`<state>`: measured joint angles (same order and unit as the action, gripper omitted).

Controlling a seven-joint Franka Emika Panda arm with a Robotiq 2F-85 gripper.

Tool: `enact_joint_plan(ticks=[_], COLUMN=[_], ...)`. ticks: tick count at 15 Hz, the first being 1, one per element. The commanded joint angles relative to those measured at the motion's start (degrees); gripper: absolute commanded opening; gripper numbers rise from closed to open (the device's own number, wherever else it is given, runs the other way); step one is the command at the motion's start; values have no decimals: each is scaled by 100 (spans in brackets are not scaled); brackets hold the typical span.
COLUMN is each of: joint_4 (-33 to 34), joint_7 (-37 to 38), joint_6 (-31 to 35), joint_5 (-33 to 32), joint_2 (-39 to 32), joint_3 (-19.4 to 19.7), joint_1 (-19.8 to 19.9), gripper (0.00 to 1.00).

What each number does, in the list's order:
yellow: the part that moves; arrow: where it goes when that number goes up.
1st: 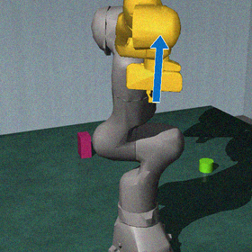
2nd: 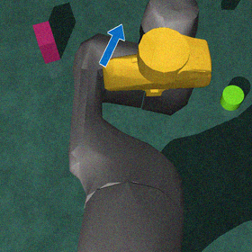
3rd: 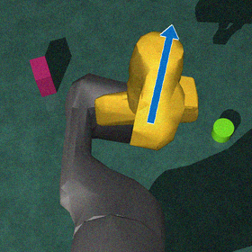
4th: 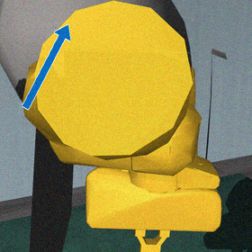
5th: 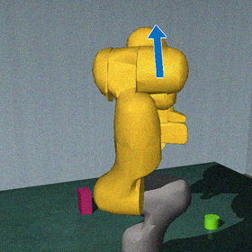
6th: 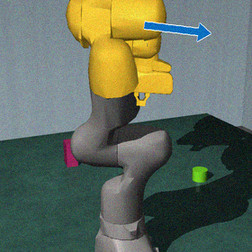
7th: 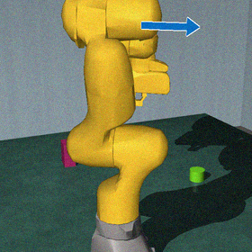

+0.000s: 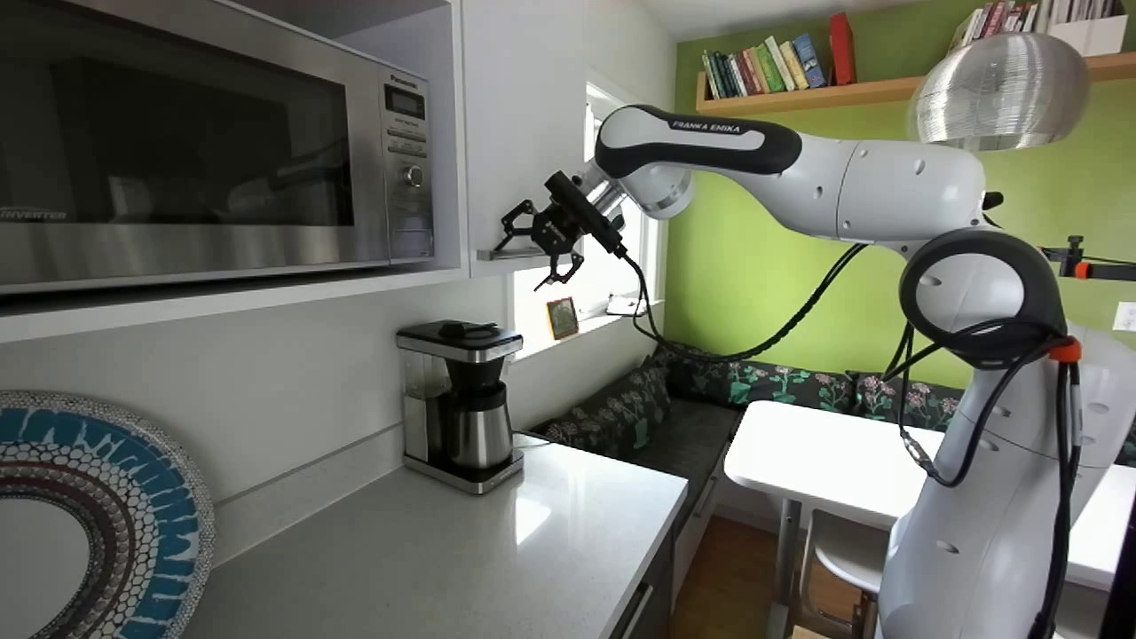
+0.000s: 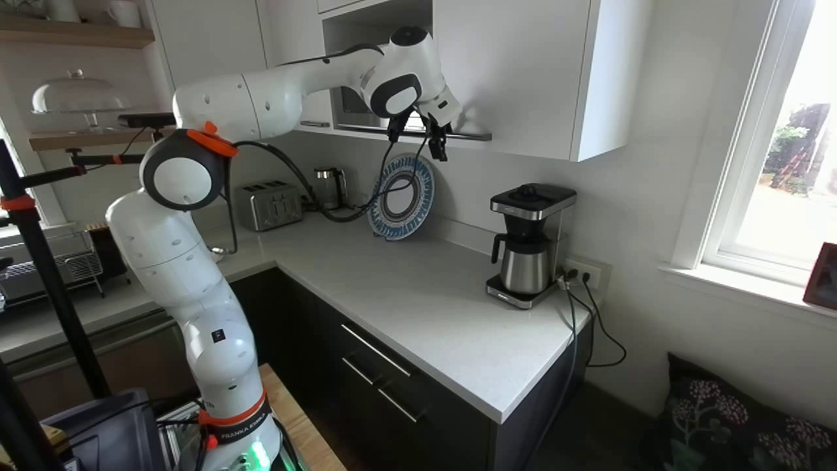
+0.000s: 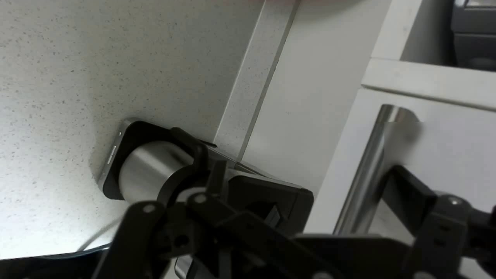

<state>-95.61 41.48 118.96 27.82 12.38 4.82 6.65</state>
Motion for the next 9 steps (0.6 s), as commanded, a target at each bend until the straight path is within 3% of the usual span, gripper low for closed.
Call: enact_joint_plan(ticks=[1, 9], joint_4=[-38, -126], joint_7=[-371, -1747], joint_6=[-754, -1859], joint_5=[-249, -307], joint_2=[135, 468], joint_3=[157, 627], joint_1=[9, 204], gripper=[100, 100])
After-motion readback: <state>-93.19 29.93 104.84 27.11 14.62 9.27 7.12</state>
